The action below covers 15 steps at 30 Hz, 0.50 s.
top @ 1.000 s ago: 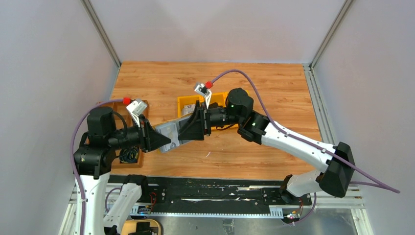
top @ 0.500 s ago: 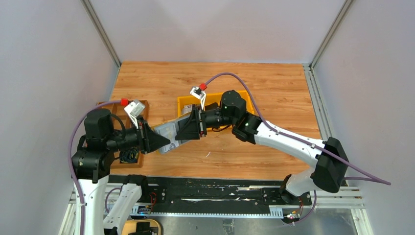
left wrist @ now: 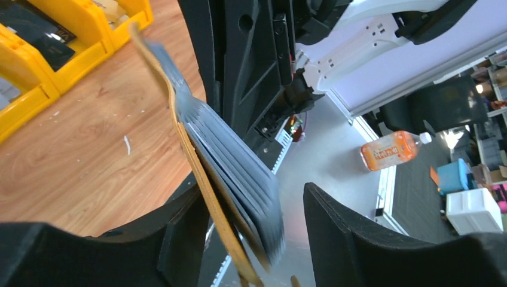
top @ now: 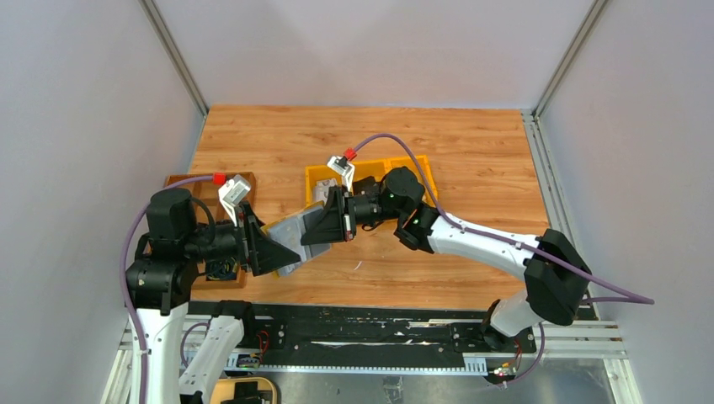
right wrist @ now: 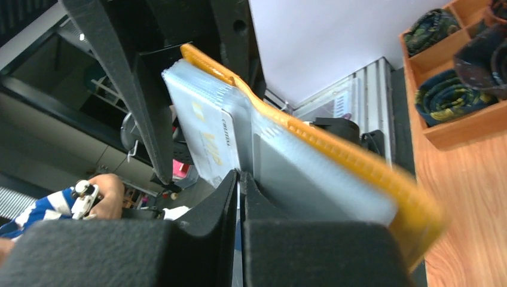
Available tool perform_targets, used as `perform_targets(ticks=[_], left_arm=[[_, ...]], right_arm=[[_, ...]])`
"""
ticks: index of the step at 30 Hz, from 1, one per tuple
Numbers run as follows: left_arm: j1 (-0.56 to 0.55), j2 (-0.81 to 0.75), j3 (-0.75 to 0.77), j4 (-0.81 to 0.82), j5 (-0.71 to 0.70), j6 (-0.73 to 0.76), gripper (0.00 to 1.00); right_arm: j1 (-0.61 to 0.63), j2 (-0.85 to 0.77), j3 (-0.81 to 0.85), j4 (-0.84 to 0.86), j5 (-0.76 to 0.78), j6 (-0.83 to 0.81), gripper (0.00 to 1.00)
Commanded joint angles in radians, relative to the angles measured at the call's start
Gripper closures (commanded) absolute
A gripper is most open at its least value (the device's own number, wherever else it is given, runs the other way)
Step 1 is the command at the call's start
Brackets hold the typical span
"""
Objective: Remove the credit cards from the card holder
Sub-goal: Remove the credit card from the card holder.
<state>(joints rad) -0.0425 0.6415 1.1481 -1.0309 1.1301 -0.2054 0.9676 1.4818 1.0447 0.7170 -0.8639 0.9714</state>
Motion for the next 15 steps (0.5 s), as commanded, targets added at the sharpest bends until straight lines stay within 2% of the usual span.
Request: perform_targets(ticks=[1,8,15], left_arm=[[-0.008,0.014,-0.003,0.023,0.144,-0.03,0.39],[-0.008,0.025,0.0,0.023,0.152,-0.022,0.51],[-0.008,0.03,0.027,0.024,0.178,-0.032,0.52]], right_arm=[[-0.003,0.024,-0.024,0.327,-0.055,0.166,0.99],[-0.01,0.003,-0.047,0.415,-0.088,0.221,1.0],[-0.025,-0.043,-0.069,0.294,-0.077,0.141,1.0]])
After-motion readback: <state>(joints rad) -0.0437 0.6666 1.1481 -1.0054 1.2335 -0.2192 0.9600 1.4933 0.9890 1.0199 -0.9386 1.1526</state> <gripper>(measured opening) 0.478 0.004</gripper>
